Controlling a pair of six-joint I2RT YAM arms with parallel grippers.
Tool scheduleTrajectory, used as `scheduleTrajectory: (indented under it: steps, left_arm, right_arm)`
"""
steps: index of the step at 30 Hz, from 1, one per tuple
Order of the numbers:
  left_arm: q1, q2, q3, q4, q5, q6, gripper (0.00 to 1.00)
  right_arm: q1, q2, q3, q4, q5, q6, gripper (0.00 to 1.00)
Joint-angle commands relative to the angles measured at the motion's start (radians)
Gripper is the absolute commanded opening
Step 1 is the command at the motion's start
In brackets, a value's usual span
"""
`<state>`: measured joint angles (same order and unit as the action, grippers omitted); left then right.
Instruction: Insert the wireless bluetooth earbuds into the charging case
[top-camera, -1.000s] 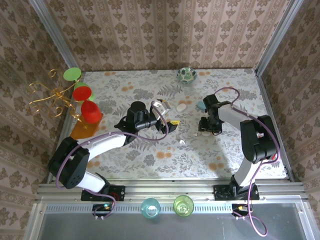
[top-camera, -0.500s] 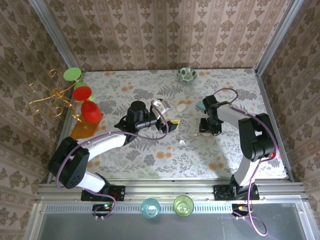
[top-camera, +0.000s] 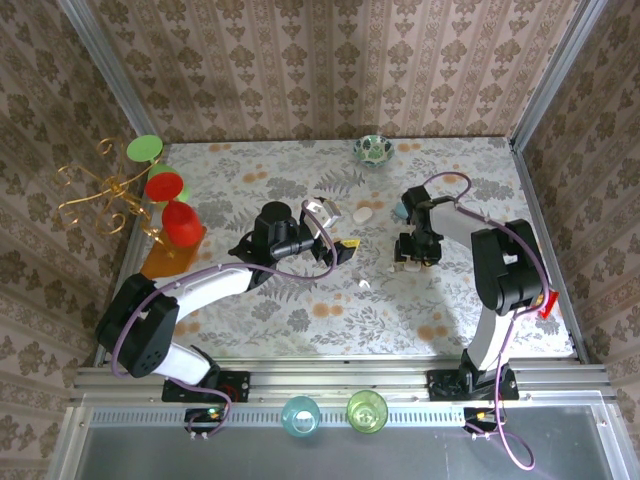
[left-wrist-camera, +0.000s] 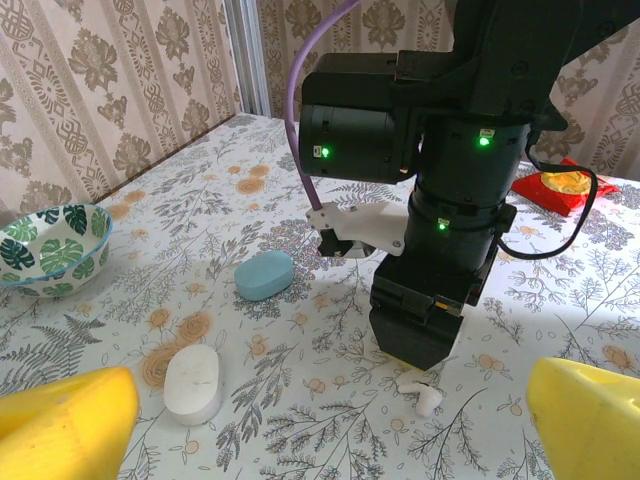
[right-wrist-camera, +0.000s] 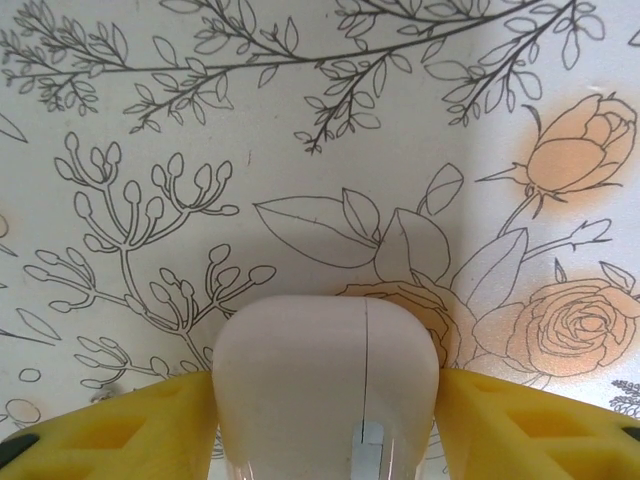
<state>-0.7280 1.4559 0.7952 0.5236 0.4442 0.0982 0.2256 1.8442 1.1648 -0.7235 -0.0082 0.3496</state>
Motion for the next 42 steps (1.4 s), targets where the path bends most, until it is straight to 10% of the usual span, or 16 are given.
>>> scheduleTrajectory:
  steps: [1,27,42]
  left_arm:
    - [-0.007,-0.016,0.011,0.009,-0.008,-0.011,1.00]
    - [-0.008,-0.008,0.011,0.018,-0.006,-0.018,1.00]
    - [-0.098,0.054,0.084,0.095,-0.081,-0.038,1.00]
  right_arm:
    - [-0.004,0.030,0.034,-0.036,0.046,-0.013,0.60]
    - [0.000,0.078,0.096,-0.055,0.057,-0.035,0.43]
    - [-0.007,-0.435,-0.043,0.237,-0.119,0.163,0.39]
